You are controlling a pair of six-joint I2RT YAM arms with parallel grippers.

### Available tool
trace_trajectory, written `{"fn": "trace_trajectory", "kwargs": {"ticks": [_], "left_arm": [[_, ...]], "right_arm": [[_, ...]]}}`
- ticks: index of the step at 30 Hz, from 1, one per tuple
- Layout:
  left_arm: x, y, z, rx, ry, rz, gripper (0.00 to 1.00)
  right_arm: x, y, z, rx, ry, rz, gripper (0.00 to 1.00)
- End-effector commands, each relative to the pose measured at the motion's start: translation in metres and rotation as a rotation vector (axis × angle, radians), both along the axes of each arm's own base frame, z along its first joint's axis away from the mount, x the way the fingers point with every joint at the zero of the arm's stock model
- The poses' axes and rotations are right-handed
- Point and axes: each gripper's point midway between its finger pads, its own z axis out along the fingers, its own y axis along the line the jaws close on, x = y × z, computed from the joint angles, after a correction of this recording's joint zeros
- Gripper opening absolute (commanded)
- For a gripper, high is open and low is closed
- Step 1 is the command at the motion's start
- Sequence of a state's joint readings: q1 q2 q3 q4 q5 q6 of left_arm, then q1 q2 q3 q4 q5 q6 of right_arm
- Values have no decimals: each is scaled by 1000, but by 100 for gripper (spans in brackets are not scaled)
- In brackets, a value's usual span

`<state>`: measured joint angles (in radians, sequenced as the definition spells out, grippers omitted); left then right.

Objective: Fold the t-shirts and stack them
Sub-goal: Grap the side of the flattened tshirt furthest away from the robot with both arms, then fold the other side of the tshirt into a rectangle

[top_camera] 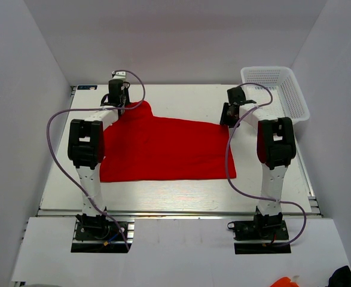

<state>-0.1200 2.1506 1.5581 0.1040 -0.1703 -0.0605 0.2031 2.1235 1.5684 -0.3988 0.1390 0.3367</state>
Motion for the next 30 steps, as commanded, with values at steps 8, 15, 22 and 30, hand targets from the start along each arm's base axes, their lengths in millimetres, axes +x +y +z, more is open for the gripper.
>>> {"fn": "trace_trajectory", "kwargs": {"ticks": [8, 15, 22, 30], "left_arm": [[-6, -5, 54, -28, -96, -35, 0], [-33, -4, 65, -40, -98, -40, 0], [-86, 7, 71, -90, -104, 1, 0], [-160, 14, 52, -179, -61, 72, 0]], "right_arm": [[6, 8, 8, 42, -20, 5, 0], [25, 15, 70, 56, -231, 84, 0], [2, 13, 72, 60, -254, 131, 0], [-11, 12, 85, 73, -284, 146, 0]]}}
